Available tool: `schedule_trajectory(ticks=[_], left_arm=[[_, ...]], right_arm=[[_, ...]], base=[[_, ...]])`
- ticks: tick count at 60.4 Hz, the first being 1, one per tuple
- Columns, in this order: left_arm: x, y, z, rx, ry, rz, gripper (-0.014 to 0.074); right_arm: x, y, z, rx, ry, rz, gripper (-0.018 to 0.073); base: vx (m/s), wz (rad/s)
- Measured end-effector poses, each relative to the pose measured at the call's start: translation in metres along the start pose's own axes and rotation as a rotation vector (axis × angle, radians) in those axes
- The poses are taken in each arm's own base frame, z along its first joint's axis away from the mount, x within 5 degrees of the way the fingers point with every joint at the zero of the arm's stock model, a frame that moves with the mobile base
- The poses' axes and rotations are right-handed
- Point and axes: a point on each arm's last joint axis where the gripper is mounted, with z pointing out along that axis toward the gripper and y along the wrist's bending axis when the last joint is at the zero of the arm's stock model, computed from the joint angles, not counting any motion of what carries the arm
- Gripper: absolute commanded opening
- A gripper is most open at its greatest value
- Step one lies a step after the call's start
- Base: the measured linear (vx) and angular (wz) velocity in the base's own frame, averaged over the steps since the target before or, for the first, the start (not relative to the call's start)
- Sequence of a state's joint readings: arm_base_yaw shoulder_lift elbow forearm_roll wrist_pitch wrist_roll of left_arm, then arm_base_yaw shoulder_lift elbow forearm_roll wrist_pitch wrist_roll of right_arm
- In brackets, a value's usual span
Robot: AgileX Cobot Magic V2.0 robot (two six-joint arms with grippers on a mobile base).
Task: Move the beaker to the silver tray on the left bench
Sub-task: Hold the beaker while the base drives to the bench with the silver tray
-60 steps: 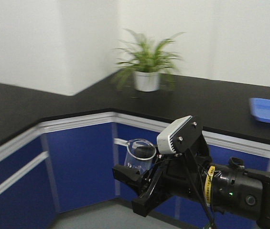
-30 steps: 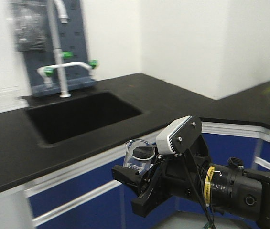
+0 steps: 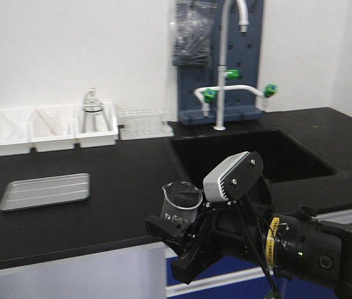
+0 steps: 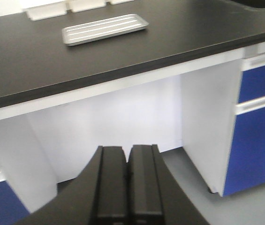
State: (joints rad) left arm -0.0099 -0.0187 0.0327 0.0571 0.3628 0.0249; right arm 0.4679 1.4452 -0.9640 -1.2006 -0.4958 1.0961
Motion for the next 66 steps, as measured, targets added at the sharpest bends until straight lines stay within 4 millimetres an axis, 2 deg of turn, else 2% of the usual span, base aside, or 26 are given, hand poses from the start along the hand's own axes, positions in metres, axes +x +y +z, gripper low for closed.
schedule_trajectory(ticks=[32,66], left_arm=[[0.0000,0.0000,0.0000,0.000,0.000,0.000,0.0001],[0.0000,0.0000,0.0000,0.000,0.000,0.000,0.0001]], right_arm=[[0.0000,0.0000,0.0000,0.000,0.000,0.000,-0.0014],[0.0000,0.0000,0.0000,0.000,0.000,0.000,-0.0011]], base=[[0.18,0.37],[0.26,0.08]])
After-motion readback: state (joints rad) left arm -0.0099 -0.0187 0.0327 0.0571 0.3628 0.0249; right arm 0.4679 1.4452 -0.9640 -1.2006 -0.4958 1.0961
